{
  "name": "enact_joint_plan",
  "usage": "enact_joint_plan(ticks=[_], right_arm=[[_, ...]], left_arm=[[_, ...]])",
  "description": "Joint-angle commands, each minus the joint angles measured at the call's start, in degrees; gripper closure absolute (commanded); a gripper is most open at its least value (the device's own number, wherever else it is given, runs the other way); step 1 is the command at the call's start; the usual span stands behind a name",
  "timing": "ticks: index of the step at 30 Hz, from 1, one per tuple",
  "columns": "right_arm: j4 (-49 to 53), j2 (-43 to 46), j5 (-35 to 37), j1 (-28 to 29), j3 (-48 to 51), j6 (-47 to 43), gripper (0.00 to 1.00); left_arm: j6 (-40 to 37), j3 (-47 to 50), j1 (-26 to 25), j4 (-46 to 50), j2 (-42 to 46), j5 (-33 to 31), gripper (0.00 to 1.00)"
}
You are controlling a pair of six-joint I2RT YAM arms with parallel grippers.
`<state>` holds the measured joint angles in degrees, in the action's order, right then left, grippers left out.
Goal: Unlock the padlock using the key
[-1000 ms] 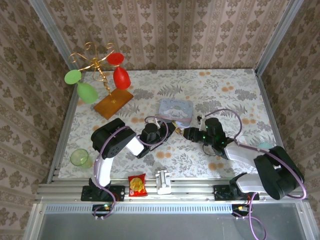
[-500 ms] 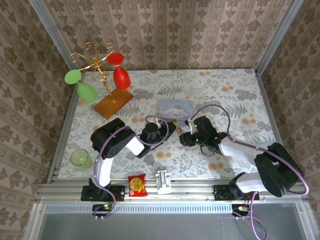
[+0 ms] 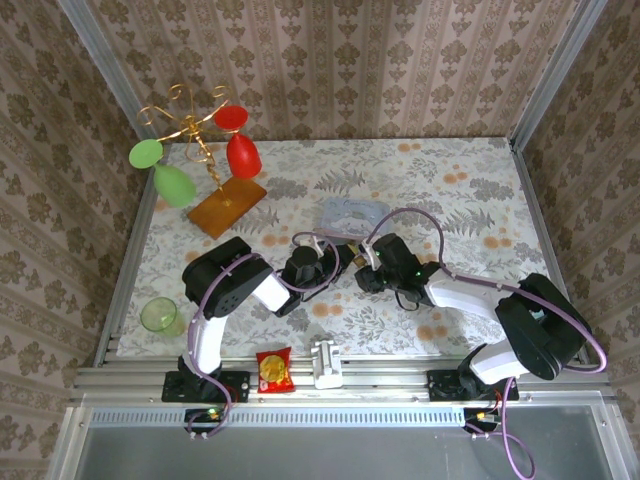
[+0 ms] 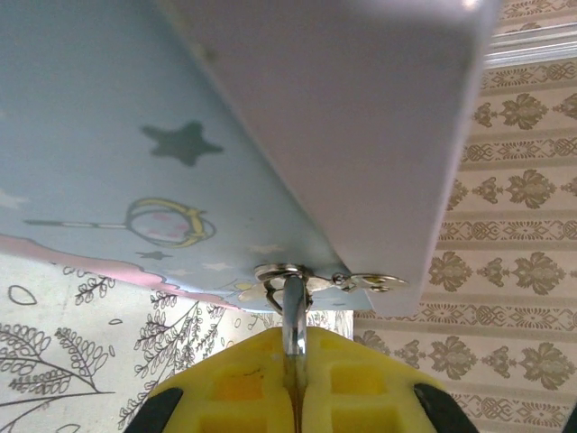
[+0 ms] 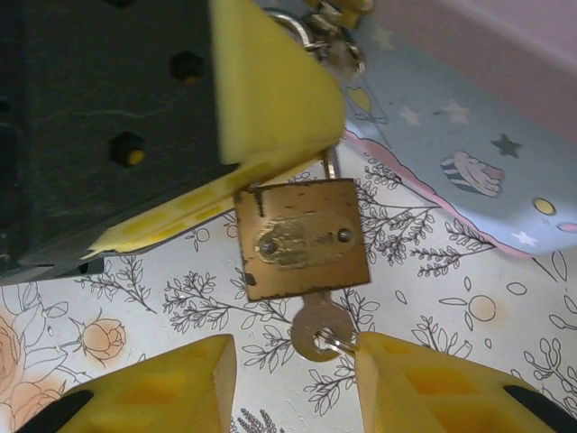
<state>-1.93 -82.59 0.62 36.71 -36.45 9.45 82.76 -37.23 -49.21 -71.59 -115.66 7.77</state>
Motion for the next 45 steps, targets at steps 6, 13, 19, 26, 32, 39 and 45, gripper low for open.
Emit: enact_joint_plan(ticks=[6,13,19,26,32,39,45], right_arm=[[-2.01,-2.58,4.71,0.56,-2.24,-3.43,0.74],[-4.15,-1.84,0.24,0.0,-0.78,-1.58,0.85],[-9.93,0.21,-14.02,-5.26,3.1,5.16,0.89],[-18.48,-0.6,-27.26,-10.19,7.51,13.93,0.89],[-25.74,-2.38,-35.24,-13.54,10.74,19.95,0.89],[-28.52,-5.04,-39.22,-15.04,10.93,22.63,0.89],[-34.12,-8.41,-43.75,-17.86,11.75,30.19,0.89]], left_arm=[[1.66,-1.54,-0.58,-4.01,2.54,1.59,1.0],[1.47,-1.28,-0.62,-3.99,2.8,1.69,1.0],[1.07,0.29,-0.42,-3.91,2.89,1.23,0.98],[-1.0,1.63,-0.36,-3.82,2.87,0.47,0.97],[-4.07,3.74,0.41,-3.64,3.27,-0.74,0.95],[-5.82,4.36,0.36,-3.56,0.95,-1.27,0.95],[-10.45,5.43,0.22,-2.67,1.89,-2.5,0.89]])
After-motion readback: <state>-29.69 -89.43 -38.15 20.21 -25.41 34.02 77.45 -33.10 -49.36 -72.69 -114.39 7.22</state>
